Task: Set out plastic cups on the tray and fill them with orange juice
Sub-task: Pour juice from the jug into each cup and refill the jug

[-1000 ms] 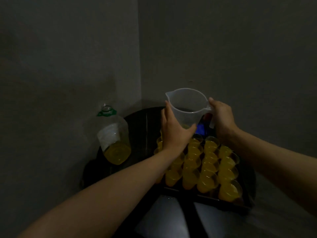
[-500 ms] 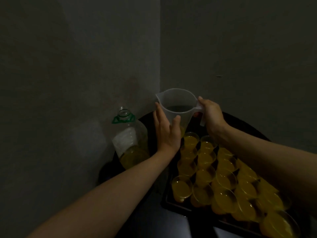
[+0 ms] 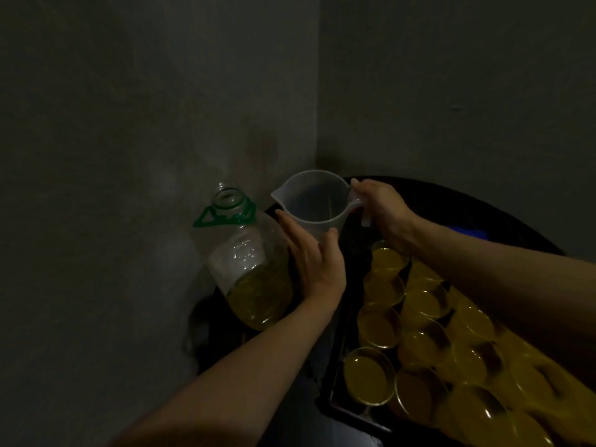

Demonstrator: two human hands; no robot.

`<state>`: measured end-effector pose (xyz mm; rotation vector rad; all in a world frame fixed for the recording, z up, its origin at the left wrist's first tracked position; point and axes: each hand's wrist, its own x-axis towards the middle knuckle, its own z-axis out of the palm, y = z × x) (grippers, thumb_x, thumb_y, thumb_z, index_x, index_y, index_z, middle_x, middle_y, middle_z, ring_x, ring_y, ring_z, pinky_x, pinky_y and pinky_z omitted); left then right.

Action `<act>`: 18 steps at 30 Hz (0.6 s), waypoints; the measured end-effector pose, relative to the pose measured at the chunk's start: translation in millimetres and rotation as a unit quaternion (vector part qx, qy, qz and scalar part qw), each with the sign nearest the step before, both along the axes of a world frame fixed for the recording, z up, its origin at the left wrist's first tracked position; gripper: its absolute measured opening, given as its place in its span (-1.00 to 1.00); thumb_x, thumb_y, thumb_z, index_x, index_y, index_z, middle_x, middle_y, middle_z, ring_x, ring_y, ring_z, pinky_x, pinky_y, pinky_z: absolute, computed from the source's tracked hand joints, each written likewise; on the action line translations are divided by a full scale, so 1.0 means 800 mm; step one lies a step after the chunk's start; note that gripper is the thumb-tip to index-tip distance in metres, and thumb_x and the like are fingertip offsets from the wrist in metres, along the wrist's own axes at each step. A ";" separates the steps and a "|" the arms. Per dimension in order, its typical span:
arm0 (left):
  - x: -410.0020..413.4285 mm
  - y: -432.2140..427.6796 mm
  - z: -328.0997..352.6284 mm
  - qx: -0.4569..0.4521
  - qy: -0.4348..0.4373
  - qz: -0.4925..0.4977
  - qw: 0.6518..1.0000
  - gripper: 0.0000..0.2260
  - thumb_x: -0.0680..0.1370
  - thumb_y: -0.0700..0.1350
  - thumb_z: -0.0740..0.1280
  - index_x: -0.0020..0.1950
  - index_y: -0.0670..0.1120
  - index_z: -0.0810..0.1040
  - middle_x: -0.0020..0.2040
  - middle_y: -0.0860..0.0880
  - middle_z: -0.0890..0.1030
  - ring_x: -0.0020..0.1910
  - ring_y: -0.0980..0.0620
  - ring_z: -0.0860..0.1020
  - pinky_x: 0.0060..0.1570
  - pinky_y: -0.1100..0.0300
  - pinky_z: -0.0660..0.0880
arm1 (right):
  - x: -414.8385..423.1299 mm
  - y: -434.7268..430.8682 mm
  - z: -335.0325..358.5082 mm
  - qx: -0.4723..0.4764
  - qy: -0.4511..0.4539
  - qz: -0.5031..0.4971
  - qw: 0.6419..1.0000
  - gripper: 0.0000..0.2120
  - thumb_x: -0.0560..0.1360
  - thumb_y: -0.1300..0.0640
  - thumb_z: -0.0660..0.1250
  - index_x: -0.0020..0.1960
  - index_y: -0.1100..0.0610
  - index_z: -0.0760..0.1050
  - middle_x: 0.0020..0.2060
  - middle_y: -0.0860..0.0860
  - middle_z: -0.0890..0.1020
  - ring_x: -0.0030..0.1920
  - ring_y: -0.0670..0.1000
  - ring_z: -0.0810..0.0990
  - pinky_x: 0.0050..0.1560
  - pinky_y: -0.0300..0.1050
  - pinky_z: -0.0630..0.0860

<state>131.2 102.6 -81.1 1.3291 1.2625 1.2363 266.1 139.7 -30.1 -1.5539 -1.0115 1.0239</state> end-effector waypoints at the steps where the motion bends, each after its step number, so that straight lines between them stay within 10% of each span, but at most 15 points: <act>1: 0.000 0.002 -0.007 -0.003 0.009 0.005 1.000 -0.13 0.49 0.14 0.18 0.65 0.02 -0.27 0.66 -0.05 -0.21 0.63 -0.01 -0.06 0.57 0.07 0.00 | 0.000 0.006 -0.006 -0.005 -0.007 0.004 1.000 -0.71 0.67 0.01 0.18 -0.16 0.11 0.48 -0.26 0.00 0.58 -0.30 -0.12 0.57 -0.32 -0.29 0.47; 18: 0.006 0.029 -0.044 -0.037 0.060 0.033 0.997 -0.05 0.43 0.40 0.07 0.63 0.01 -0.32 0.65 -0.05 -0.30 0.63 -0.02 -0.19 0.60 -0.07 -0.16 | 0.005 0.053 -0.058 -0.028 -0.011 0.014 0.999 -0.66 0.66 -0.10 0.19 -0.07 0.14 0.53 -0.14 0.09 0.63 -0.17 -0.01 0.62 -0.24 -0.21 0.50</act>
